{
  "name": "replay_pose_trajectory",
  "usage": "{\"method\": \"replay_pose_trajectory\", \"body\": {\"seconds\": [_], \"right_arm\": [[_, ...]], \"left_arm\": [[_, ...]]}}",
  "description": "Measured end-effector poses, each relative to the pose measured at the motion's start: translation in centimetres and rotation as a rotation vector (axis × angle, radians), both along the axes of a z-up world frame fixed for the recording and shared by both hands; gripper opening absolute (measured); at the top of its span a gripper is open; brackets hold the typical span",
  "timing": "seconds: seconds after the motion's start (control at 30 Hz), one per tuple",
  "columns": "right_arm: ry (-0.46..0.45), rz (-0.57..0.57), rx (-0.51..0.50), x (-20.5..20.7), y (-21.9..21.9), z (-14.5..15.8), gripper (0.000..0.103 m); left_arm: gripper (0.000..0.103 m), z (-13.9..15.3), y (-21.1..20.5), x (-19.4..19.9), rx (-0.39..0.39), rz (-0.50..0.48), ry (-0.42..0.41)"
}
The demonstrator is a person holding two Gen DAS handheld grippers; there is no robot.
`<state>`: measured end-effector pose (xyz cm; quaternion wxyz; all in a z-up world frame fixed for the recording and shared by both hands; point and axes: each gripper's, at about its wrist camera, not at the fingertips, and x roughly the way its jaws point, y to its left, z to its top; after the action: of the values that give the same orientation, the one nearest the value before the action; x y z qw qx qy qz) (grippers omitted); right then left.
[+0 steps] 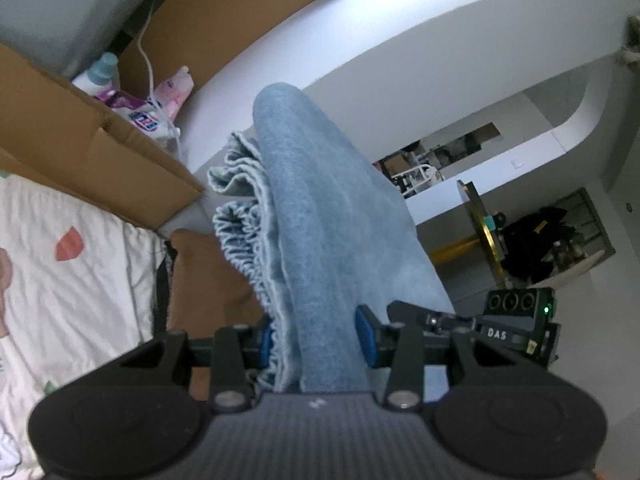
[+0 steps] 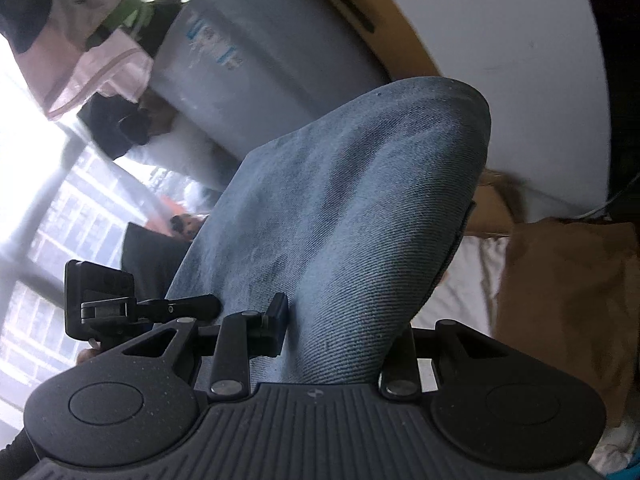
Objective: Fold clothes
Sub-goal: 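Carry the held denim stack with both grippers toward the cardboard beside the bed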
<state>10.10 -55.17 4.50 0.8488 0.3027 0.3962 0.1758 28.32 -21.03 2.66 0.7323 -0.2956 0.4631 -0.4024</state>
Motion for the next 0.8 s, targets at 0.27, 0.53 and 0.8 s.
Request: {"method": "replay_pose_trajectory", "body": {"seconds": [0.27,0.53,0.8], "right_arm": [[0.025,-0.039,-0.061,2.0,-3.3,-3.4,0.032],[0.037,-0.089,-0.233,2.6,-6.1,-8.3,0.032],[0.087,-0.163,-0.400,2.6,-6.9,-15.2,0.031]], "left_arm": [[0.043,-3.5,-3.7,3.0,-0.006,-0.035,-0.016],[0.043,-11.0,-9.0,5.5,-0.049,-0.111,-0.041],[0.043,-19.9,-12.3,6.1,-0.094,-0.131,-0.054]]}}
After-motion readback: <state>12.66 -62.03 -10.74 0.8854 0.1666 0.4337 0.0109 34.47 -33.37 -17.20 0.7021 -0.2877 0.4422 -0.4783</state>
